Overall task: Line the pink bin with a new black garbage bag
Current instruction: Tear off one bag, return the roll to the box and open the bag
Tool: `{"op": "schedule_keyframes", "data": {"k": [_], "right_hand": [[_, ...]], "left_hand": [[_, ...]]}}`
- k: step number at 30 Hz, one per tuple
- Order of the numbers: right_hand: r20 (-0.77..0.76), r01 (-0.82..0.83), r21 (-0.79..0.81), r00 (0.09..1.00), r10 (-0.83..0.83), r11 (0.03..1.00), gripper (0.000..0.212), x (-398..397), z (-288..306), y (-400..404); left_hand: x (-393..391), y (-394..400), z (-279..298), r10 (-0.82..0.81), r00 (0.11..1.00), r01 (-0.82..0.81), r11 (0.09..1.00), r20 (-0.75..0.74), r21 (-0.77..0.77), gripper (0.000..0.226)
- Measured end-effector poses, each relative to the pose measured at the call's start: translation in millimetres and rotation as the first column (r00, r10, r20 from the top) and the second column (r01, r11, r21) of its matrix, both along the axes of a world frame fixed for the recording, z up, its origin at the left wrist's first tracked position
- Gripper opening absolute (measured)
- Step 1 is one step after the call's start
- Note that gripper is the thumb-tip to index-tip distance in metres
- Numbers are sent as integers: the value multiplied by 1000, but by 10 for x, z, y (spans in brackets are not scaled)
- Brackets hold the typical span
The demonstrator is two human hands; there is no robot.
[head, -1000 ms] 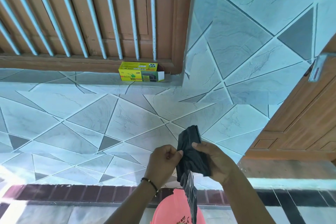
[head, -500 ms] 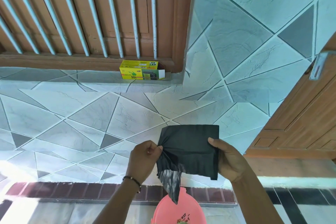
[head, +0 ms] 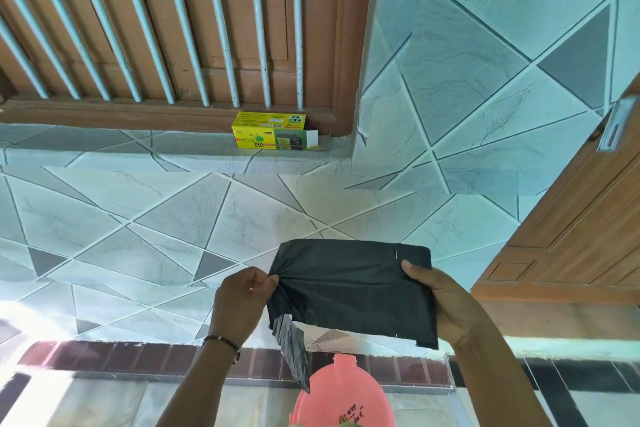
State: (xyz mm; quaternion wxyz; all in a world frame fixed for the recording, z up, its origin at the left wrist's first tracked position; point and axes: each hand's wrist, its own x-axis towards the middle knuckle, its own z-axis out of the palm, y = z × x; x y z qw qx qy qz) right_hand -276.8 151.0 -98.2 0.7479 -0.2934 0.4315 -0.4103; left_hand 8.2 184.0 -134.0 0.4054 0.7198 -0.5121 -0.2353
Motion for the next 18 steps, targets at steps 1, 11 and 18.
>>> {"op": "schedule_keyframes", "data": {"k": [1, 11, 18], "right_hand": [[-20, 4, -2, 1000, -4, 1000, 28, 7, -1, 1], [-322, -122, -224, 946, 44, 967, 27, 315, 117, 40], [-576, -235, -401, 816, -44, 886, 16, 599, 256, 95]], "left_hand": [[16, -4, -8, 14, 1000, -14, 1000, 11, 5, 32], [-223, -57, 107, -158, 986, 158, 987, -46, -15, 40], [-705, -173, 308, -499, 832, 495, 865, -242, -85, 27]]}}
